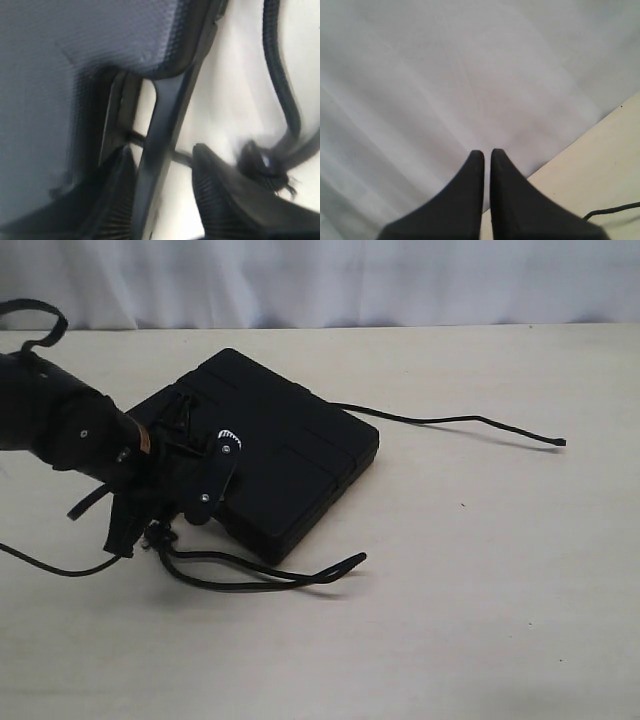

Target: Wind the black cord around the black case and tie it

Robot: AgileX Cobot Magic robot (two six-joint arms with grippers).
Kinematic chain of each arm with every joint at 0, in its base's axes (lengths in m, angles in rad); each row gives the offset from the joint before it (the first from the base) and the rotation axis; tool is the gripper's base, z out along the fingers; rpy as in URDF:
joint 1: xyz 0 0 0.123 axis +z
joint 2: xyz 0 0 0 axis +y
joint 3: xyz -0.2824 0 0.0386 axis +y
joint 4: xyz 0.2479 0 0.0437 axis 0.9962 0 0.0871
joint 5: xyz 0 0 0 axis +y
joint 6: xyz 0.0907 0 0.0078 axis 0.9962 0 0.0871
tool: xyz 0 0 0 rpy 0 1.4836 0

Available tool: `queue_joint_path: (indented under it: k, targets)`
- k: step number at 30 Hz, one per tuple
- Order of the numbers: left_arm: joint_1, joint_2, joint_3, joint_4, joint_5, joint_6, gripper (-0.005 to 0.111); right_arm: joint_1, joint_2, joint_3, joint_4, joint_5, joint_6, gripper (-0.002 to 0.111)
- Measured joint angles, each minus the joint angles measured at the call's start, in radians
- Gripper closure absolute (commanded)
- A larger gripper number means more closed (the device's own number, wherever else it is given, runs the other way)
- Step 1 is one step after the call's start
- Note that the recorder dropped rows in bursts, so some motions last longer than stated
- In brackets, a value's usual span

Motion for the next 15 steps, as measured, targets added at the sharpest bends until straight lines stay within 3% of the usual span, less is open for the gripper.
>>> queue_joint_path:
  k: [8, 12, 15]
  targets:
    - [0.000, 0.102, 0.000, 0.002, -0.145, 0.022, 0.072, 0.000, 0.069, 0.000, -0.116, -0.091, 0.000, 0.104]
    - [-0.002, 0.121, 0.000, 0.075, -0.156, 0.034, 0.102, 0.000, 0.142, -0.001, -0.240, -0.254, 0.000, 0.104]
    - [-0.004, 0.121, 0.000, 0.112, -0.156, 0.039, 0.107, 0.000, 0.204, -0.024, -0.343, -0.336, 0.000, 0.104]
